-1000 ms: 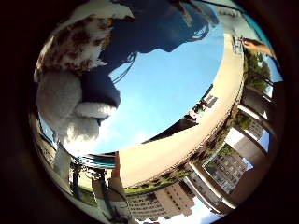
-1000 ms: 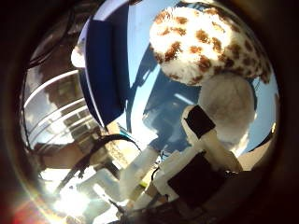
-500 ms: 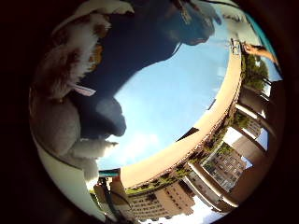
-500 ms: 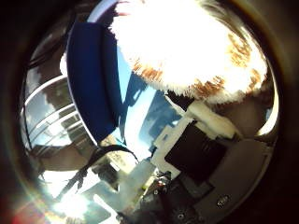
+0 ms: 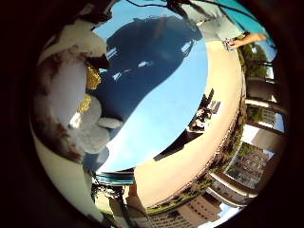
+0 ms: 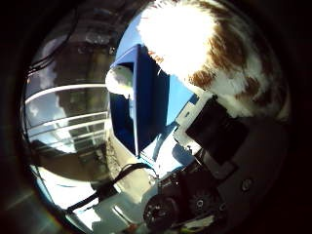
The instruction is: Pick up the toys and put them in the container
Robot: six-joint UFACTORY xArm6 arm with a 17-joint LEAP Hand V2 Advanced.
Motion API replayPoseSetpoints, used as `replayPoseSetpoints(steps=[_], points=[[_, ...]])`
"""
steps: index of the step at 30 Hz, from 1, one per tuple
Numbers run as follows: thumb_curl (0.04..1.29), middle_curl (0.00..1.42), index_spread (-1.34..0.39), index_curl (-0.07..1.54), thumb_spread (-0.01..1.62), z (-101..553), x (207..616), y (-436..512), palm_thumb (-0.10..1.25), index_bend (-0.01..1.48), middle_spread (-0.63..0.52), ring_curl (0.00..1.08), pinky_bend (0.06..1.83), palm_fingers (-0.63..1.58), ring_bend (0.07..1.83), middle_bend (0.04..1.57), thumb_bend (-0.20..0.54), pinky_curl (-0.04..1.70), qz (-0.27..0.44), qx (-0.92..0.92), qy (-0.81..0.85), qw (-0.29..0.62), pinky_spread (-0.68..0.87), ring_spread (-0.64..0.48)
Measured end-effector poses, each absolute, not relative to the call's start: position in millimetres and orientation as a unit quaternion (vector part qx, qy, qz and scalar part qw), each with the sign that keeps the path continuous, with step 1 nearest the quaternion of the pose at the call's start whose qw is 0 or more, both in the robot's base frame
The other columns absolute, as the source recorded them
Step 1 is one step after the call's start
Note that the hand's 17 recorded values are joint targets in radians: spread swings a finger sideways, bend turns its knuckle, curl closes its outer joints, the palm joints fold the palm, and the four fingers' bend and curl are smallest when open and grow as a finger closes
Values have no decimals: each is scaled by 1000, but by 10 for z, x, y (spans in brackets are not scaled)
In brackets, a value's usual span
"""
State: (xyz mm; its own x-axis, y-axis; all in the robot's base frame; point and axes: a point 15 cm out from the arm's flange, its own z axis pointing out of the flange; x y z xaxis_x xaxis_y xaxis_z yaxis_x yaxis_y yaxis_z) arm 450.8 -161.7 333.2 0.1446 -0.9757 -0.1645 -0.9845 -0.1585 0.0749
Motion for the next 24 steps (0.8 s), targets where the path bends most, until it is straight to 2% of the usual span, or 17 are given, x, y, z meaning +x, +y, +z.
replayPoseSetpoints(steps=[4,8,14,19,24], points=[[654,1038,-910,335,1068,3818,4387,-1381,1032,610,-267,837,1596,906,1412,1162,-14,614,96,-765,635,34,144,-115],[678,1077,-974,388,1074,4302,4242,-1025,1019,667,-269,855,1623,855,1449,1196,-15,657,65,-784,616,45,125,-123],[711,1116,-1043,479,1083,4586,4069,-288,1015,715,-268,871,1663,798,1498,1236,-14,714,63,-810,581,41,107,-128],[733,1137,-1088,580,1090,4661,3984,475,1003,733,-266,880,1683,750,1543,1270,-15,758,72,-833,547,49,97,-134],[756,1149,-1125,703,1096,4218,3867,1124,1002,738,-262,882,1697,712,1578,1302,-13,795,108,-840,531,33,91,-137]])
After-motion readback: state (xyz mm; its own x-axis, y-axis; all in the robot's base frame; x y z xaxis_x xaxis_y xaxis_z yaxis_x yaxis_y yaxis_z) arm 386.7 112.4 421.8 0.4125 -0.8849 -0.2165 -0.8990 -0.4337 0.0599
